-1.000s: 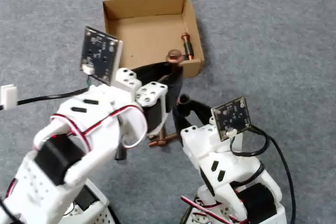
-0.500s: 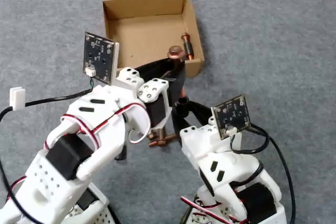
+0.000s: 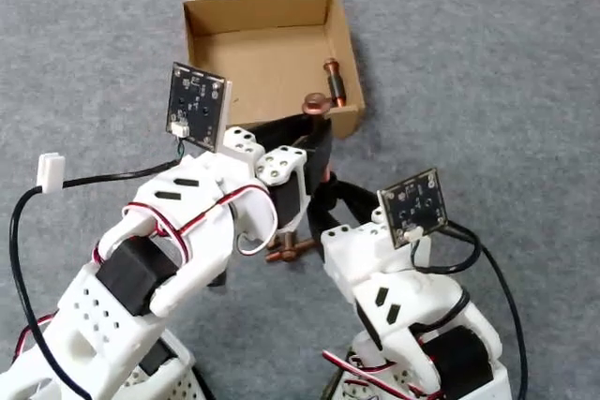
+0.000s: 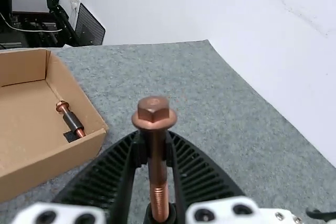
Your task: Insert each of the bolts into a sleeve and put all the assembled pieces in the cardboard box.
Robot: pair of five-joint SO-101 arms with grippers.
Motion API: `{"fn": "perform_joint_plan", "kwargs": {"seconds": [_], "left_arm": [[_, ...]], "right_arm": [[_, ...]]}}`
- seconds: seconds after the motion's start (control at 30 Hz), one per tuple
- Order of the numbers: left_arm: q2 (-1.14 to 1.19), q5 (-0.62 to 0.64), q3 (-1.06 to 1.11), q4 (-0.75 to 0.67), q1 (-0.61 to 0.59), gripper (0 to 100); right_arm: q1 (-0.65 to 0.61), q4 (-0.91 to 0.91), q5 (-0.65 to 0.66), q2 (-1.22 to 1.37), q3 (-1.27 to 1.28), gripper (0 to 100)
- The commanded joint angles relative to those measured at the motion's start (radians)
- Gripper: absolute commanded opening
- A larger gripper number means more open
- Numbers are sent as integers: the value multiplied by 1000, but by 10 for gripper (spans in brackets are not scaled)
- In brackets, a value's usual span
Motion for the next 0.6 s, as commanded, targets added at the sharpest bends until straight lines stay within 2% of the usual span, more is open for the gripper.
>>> {"fn": "perform_joint_plan", "kwargs": {"seconds": [0.0, 0.4, 0.57], "left_arm": [[-44, 12, 0, -26, -5, 19], [-163, 12, 104, -34, -5, 19], [-165, 12, 112, -87, -6, 19]], "right_arm": [[-8, -5, -9, -4, -4, 1], [-10, 0, -14, -4, -8, 1], [-13, 14, -9, -4, -12, 1]]}}
